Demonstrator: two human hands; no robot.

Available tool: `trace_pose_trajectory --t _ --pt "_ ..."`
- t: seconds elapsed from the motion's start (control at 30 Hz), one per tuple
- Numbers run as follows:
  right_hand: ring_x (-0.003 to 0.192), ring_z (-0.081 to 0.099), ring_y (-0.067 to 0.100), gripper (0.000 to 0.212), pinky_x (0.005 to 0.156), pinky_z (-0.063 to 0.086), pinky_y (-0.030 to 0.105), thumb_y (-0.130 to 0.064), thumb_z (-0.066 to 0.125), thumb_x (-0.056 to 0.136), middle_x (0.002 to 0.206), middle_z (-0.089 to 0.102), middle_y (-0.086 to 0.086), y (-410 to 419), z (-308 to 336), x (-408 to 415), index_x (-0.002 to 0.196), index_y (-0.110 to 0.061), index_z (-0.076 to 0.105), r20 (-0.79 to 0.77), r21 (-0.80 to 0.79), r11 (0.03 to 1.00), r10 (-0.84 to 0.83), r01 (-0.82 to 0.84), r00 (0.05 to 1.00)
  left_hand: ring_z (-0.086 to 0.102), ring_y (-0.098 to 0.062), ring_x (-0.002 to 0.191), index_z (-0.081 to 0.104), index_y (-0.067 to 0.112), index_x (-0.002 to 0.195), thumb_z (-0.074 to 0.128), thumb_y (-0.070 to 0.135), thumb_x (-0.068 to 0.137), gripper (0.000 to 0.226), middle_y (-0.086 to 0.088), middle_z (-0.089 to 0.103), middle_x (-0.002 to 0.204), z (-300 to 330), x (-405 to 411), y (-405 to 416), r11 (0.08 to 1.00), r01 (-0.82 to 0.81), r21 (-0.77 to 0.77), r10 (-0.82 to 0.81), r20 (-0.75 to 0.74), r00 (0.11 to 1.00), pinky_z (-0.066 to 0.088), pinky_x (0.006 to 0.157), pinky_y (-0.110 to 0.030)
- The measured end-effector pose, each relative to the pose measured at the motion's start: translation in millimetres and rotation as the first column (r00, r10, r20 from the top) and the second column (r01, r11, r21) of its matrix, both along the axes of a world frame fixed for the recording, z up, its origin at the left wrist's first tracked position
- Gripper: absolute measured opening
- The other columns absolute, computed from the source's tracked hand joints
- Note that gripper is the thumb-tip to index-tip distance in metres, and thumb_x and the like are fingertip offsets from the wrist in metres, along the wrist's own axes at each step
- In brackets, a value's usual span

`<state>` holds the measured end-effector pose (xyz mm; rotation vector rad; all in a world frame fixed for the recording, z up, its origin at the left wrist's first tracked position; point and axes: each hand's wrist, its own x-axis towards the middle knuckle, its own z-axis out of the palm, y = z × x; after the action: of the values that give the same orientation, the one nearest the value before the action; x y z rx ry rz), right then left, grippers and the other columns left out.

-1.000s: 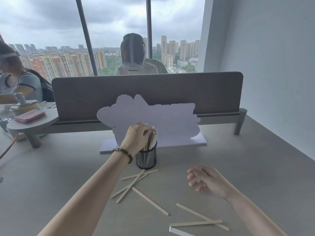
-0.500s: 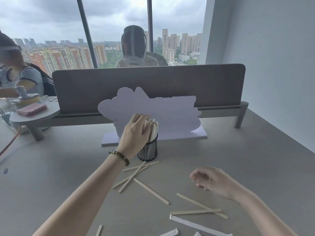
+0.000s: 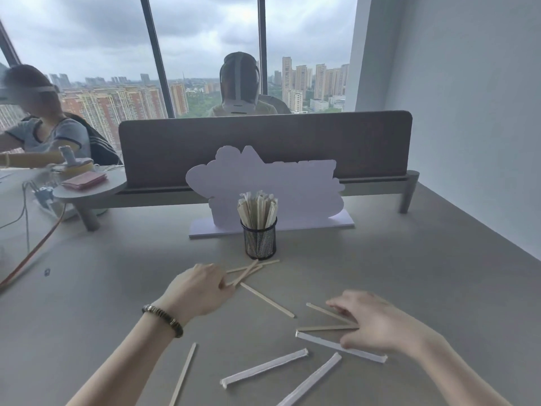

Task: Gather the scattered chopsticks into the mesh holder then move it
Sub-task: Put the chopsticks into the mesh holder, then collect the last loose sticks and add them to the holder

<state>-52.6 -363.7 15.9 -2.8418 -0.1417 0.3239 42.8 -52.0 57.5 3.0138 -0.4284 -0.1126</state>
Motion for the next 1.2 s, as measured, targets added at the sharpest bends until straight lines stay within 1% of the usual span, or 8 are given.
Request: trace_pose_trajectory --t 0.17,0.23,0.33,0.5,0.6,0.8,1.0,1.2 --pt "0.098 0.063 0.015 0.026 0.083 0.049 0.029 -0.026 0.068 0.082 0.101 0.067 -0.012 11.0 -4.1 -13.1 0.107 -0.027 0.063 0.195 -0.022 0.996 -0.08 0.086 0.977 0.056 -0.007 0.038 0.07 0.004 0.082 0.055 0.048 0.072 0.048 -0.005 0.078 0.071 4.5 -40.1 35.8 0.982 0.029 0.184 0.027 -0.294 0.956 0.053 0.052 -0.02" --pt "0.096 0.064 0.019 0.016 0.082 0.049 0.031 -0.03 0.064 0.086 0.094 0.065 -0.01 14.7 -5.6 -16.7 0.1 -0.024 0.064 0.241 -0.049 0.996 -0.066 0.08 0.968 0.054 -0.008 0.034 0.066 0.004 0.069 0.056 0.045 0.073 0.042 -0.004 0.076 0.064 8.3 -56.8 40.8 0.974 0.011 0.225 0.059 -0.302 0.952 0.057 0.055 -0.024" --pt "0.102 0.059 0.018 0.029 0.079 0.043 0.029 -0.048 0.062 0.084 0.094 0.051 -0.012 18.5 -4.1 -23.2 0.106 -0.029 0.064 0.19 -0.091 0.996 -0.002 0.019 0.982 0.059 -0.016 0.039 0.055 0.008 0.059 0.054 0.042 0.075 0.038 0.0 0.061 0.041 14.3 -82.8 47.0 0.97 -0.021 0.241 0.109 -0.355 0.928 0.06 0.058 -0.029" --pt "0.098 0.058 0.01 0.037 0.082 0.042 0.024 -0.032 0.069 0.085 0.094 0.055 -0.018 18.1 -4.7 -30.3 0.121 -0.032 0.064 0.149 -0.075 0.997 0.039 -0.028 0.988 0.055 -0.012 0.034 0.058 0.006 0.111 0.059 0.045 0.073 0.055 -0.004 0.065 0.058 9.3 -121.2 54.9 0.963 -0.013 0.27 0.132 -0.427 0.894 0.035 0.031 -0.012" --pt "0.097 0.064 0.009 0.03 0.083 0.049 0.025 -0.022 0.068 0.084 0.088 0.063 -0.017 21.4 -5.7 -32.8 0.113 -0.03 0.07 0.149 -0.043 0.999 0.008 -0.002 0.989 0.058 -0.016 0.04 0.045 0.01 0.11 0.07 0.044 0.072 0.058 -0.002 0.059 0.062 1.1 -132.3 55.8 0.971 0.004 0.237 0.107 -0.449 0.887 0.044 0.036 -0.02" --pt "0.091 0.063 0.011 0.013 0.083 0.053 0.03 -0.019 0.063 0.084 0.085 0.063 -0.013 22.0 -12.6 -32.3 0.091 -0.028 0.068 0.135 -0.069 0.997 -0.02 0.03 0.991 0.065 -0.018 0.05 0.033 0.015 0.13 0.077 0.039 0.068 0.08 0.001 0.049 0.118 -11.9 -135.9 66.8 0.974 -0.007 0.226 0.11 -0.446 0.888 0.061 0.062 -0.038" --pt "0.103 0.059 0.017 0.017 0.088 0.049 0.032 -0.018 0.057 0.089 0.094 0.051 -0.013 28.5 -13.9 -36.6 0.086 -0.034 0.057 0.146 -0.103 0.995 0.003 0.012 0.989 0.062 -0.018 0.049 0.039 0.02 0.123 0.072 0.017 0.067 0.065 0.003 0.064 0.062 -18.1 -141.3 78.4 0.986 -0.023 0.164 0.092 -0.428 0.899 0.061 0.064 -0.041" --pt "0.088 0.061 0.021 0.015 0.079 0.053 0.039 -0.015 0.053 0.087 0.09 0.065 -0.009 35.2 -8.6 -41.4 0.083 -0.03 0.051 0.214 -0.023 0.997 -0.062 0.069 0.975 0.063 -0.022 0.064 0.042 0.013 0.129 0.062 0.0 0.068 0.066 0.0 0.061 0.077 -31.2 -146.4 80.7 0.979 -0.067 0.193 0.124 -0.302 0.945 0.05 0.055 -0.032"
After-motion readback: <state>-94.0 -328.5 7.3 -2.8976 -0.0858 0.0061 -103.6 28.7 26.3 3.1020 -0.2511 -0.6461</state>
